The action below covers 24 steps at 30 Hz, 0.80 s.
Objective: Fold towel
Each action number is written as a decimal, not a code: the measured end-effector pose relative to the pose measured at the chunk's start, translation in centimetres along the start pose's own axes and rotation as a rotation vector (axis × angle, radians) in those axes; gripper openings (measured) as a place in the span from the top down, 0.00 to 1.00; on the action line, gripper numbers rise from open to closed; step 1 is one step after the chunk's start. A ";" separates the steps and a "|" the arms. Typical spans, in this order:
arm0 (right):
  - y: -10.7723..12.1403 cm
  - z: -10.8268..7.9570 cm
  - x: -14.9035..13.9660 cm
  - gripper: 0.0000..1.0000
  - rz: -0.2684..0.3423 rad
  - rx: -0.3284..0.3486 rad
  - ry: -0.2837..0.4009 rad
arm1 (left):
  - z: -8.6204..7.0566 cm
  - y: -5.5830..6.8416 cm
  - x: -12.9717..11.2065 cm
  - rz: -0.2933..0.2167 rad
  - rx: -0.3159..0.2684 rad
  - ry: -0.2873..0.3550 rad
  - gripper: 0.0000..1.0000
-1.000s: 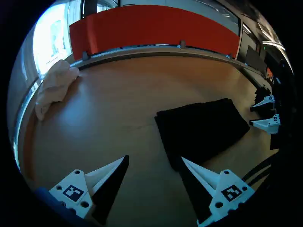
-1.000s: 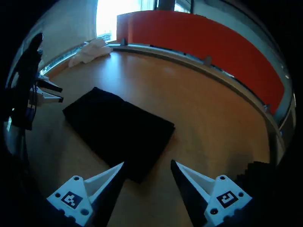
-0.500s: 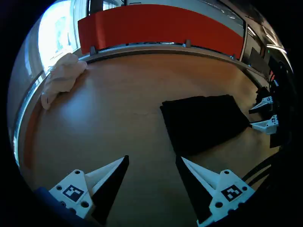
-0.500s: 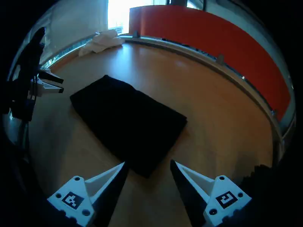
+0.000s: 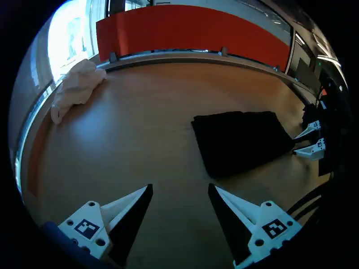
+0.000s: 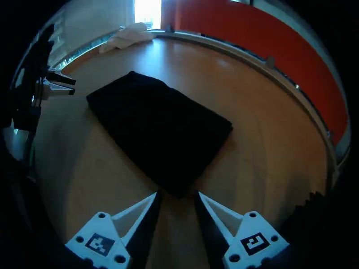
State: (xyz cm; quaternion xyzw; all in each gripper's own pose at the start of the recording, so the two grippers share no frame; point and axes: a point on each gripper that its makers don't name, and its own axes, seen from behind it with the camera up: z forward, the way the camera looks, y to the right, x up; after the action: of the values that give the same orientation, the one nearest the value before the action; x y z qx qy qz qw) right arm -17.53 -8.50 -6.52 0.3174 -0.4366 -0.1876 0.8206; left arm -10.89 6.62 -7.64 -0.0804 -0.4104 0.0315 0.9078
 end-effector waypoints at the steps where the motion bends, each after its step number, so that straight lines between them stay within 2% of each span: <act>1: 0.0 0.0 0.0 0.62 0.000 0.003 0.000 | 0.0 0.0 0.0 0.000 0.000 0.000 0.09; 2: 0.0 0.0 0.0 0.68 0.001 0.006 -0.001 | -0.1 0.0 0.0 0.000 0.000 0.000 0.09; 6: 0.1 0.0 0.0 0.82 0.000 0.005 0.000 | -0.3 0.0 -0.1 -0.001 -0.001 0.001 0.09; 10: 0.0 -0.2 0.0 0.91 -0.010 0.002 0.004 | -0.4 -0.1 -0.2 -0.005 0.000 0.003 0.09; 14: -0.1 -0.2 0.4 0.94 -0.009 -0.006 0.016 | -0.6 -0.2 -0.2 -0.012 0.002 0.004 0.09; 24: 0.0 -0.6 1.4 0.95 -0.021 -0.026 0.039 | -1.0 -0.4 0.0 -0.016 0.005 0.011 0.09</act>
State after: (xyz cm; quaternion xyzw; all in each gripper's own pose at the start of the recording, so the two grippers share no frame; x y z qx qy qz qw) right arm -16.31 -9.07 -5.93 0.3148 -0.4145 -0.1957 0.8311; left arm -10.15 6.14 -8.26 -0.0749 -0.4057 0.0250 0.9106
